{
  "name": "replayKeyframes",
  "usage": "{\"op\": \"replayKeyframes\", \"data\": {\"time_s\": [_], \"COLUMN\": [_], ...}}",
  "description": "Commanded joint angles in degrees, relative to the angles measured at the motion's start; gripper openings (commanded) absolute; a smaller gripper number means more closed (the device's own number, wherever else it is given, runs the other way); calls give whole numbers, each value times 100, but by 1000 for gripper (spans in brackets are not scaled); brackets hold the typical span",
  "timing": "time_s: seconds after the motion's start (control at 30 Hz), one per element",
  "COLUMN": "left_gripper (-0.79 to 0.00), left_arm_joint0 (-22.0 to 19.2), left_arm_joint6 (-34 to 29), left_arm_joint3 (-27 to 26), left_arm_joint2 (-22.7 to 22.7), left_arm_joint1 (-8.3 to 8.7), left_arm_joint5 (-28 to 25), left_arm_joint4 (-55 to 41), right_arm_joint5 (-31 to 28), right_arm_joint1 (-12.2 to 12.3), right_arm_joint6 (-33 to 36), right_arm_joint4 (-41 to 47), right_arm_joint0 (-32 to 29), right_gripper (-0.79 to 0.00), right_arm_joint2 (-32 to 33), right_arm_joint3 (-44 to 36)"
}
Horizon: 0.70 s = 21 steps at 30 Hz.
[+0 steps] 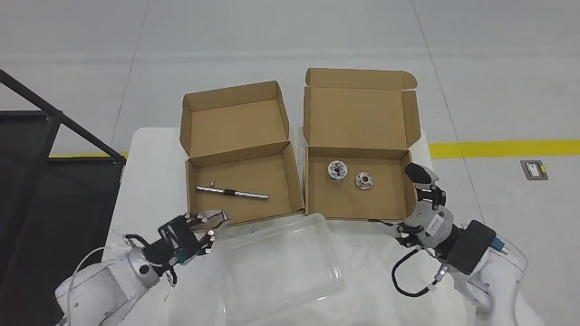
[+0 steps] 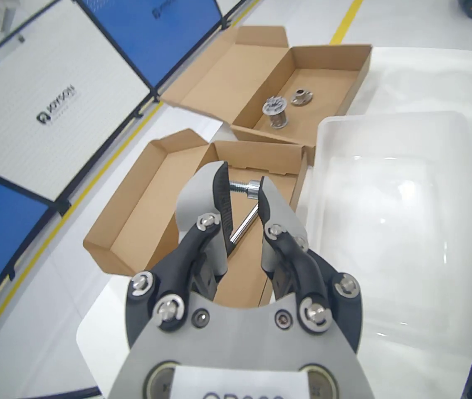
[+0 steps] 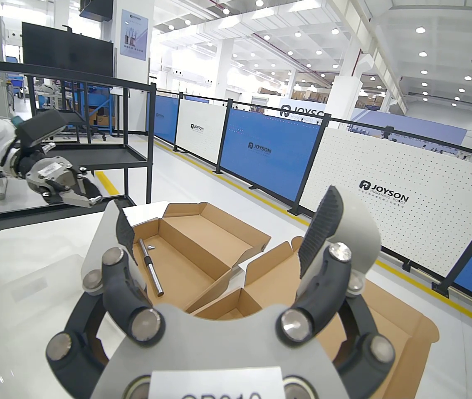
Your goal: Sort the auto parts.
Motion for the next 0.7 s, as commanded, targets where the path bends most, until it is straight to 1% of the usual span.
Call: {"op": "replayKeyframes", "data": {"time_s": [0.0,0.07,0.13,0.17,0.2,0.27,0.37,0.43,0.53,0.57,0.63,0.67], "left_gripper": [-785,-785,-785,-785,-785,-785,-785,-785,-785,-767,-428,-151], "left_arm_joint0": [-564,-1122,-1671,-1918,-2143,-2541,-3035,-3336,-3703,-3799,-3949,-4010], "left_arm_joint6": [-1064,-1769,-2279,-2522,-2642,-2910,-3112,-3016,-2769,-2710,-2636,-2608], "left_arm_joint3": [261,597,1033,1237,1438,1902,2572,3063,3698,3857,4104,4202], "left_arm_joint2": [306,686,1103,1322,1556,1959,2558,2867,3216,3310,3456,3512], "left_arm_joint1": [-58,-138,-230,-284,-343,-458,-664,-803,-984,-1036,-1126,-1165], "left_arm_joint5": [122,252,322,440,444,656,996,1048,1081,1113,1180,1203], "left_arm_joint4": [-337,-550,-701,-698,-785,-743,-774,-948,-1097,-1097,-1105,-1107], "right_arm_joint5": [0,0,0,0,0,0,0,0,0,0,0,0], "right_arm_joint1": [0,0,0,0,0,0,0,0,0,0,0,0], "right_arm_joint6": [0,0,0,0,0,0,0,0,0,0,0,0], "right_arm_joint4": [0,0,0,0,0,0,0,0,0,0,0,0], "right_arm_joint0": [0,0,0,0,0,0,0,0,0,0,0,0], "right_gripper": [0,0,0,0,0,0,0,0,0,0,0,0], "right_arm_joint2": [0,0,0,0,0,0,0,0,0,0,0,0], "right_arm_joint3": [0,0,0,0,0,0,0,0,0,0,0,0]}}
